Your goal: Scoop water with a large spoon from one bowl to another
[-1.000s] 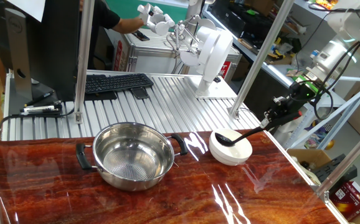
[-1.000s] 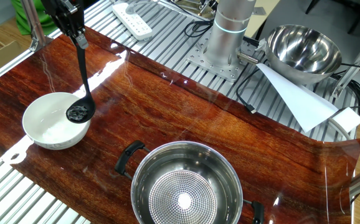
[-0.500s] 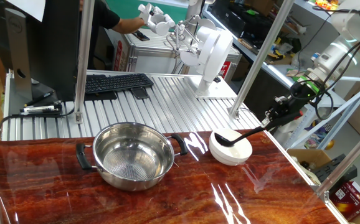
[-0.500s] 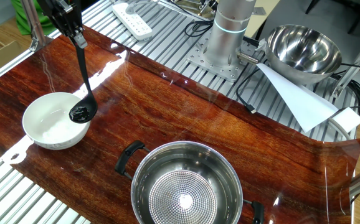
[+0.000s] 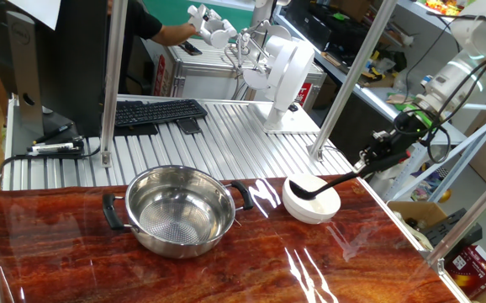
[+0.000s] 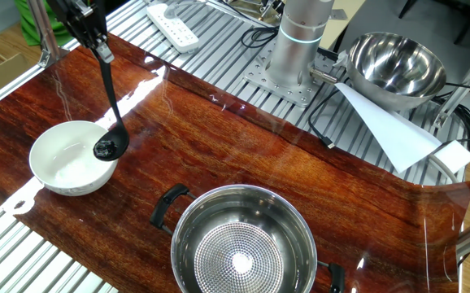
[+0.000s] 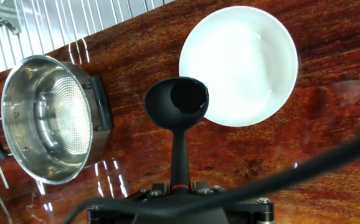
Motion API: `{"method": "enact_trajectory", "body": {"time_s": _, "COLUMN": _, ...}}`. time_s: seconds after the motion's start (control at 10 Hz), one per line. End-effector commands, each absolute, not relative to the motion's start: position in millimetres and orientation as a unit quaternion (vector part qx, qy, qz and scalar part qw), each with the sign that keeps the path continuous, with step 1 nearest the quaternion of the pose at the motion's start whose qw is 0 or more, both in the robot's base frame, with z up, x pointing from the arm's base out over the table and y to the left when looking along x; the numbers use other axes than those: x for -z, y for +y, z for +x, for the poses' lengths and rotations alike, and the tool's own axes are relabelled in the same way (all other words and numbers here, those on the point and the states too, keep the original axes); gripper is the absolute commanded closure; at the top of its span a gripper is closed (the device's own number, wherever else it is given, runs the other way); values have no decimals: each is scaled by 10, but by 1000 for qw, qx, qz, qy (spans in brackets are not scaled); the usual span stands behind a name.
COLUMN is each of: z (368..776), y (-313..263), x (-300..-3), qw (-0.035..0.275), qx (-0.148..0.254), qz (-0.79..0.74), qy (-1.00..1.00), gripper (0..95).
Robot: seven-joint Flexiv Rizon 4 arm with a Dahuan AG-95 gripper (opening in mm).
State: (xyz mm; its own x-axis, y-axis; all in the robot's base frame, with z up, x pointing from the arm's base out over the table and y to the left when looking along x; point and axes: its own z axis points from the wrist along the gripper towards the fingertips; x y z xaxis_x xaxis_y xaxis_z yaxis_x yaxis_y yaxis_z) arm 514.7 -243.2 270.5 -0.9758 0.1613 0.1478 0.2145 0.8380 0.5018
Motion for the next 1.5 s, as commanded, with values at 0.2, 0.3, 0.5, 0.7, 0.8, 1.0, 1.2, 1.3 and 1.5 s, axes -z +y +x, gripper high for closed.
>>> {"method": "enact_trajectory", "body": {"time_s": 0.2, "z": 5131, "y": -2424, "x": -2697, "qw": 52, "qx": 273, "qz": -98, "qy": -956, "gripper": 950}}
{"method": "enact_trajectory", "body": {"time_s": 0.3, "z": 5131, "y": -2426, "x": -2696, "qw": 54, "qx": 274, "qz": -97, "qy": -955, "gripper": 950}}
{"method": "enact_trajectory", "body": {"time_s": 0.5, "z": 5129, "y": -2434, "x": -2694, "qw": 61, "qx": 282, "qz": -98, "qy": -952, "gripper": 950}}
{"method": "enact_trajectory", "body": {"time_s": 0.7, "z": 5126, "y": -2443, "x": -2691, "qw": 69, "qx": 289, "qz": -98, "qy": -950, "gripper": 950}}
{"method": "enact_trajectory", "body": {"time_s": 0.8, "z": 5124, "y": -2450, "x": -2689, "qw": 70, "qx": 289, "qz": -97, "qy": -950, "gripper": 950}}
{"method": "enact_trajectory", "body": {"time_s": 1.0, "z": 5112, "y": -2493, "x": -2673, "qw": 73, "qx": 300, "qz": -95, "qy": -946, "gripper": 950}}
{"method": "enact_trajectory", "body": {"time_s": 1.2, "z": 5110, "y": -2507, "x": -2658, "qw": 73, "qx": 300, "qz": -95, "qy": -946, "gripper": 950}}
{"method": "enact_trajectory", "body": {"time_s": 1.3, "z": 5107, "y": -2521, "x": -2649, "qw": 73, "qx": 300, "qz": -93, "qy": -947, "gripper": 950}}
{"method": "enact_trajectory", "body": {"time_s": 1.5, "z": 5099, "y": -2547, "x": -2634, "qw": 74, "qx": 303, "qz": -92, "qy": -946, "gripper": 950}}
